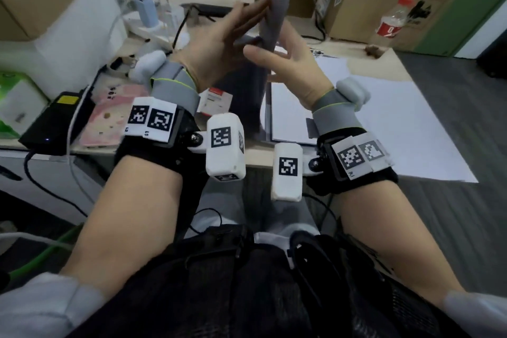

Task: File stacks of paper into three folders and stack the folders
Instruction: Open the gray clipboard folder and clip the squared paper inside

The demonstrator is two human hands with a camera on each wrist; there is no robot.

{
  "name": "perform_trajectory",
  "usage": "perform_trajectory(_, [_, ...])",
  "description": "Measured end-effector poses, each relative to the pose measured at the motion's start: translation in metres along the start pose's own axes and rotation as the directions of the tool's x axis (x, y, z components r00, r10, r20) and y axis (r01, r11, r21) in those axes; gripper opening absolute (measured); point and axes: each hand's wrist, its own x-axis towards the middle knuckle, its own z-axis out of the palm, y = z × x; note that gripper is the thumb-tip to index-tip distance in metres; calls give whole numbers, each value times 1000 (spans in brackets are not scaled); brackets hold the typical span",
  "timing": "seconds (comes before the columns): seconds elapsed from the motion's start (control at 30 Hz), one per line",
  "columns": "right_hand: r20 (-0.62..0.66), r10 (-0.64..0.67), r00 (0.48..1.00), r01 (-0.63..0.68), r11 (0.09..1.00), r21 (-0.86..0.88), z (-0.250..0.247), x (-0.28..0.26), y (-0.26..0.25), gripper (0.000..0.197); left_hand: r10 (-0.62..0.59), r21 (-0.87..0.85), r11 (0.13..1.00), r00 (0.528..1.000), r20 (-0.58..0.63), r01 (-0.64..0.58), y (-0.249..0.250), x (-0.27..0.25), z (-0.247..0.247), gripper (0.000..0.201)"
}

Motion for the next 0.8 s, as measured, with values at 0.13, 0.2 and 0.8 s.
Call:
perform_trajectory(0.13, [-444,-98,890,155,983,95,-24,-15,1,49,-66,38,997,997,30,64,-10,20,28,41])
perform_trajectory(0.2, [-621,-117,775,191,980,53,-39,-22,4,43,-89,103,991,996,9,87,-19,28,39,35])
perform_trajectory(0.8, [-706,604,369,24,753,657,-110,-73,105,44,-389,36,872,736,-555,488,-101,69,48,72])
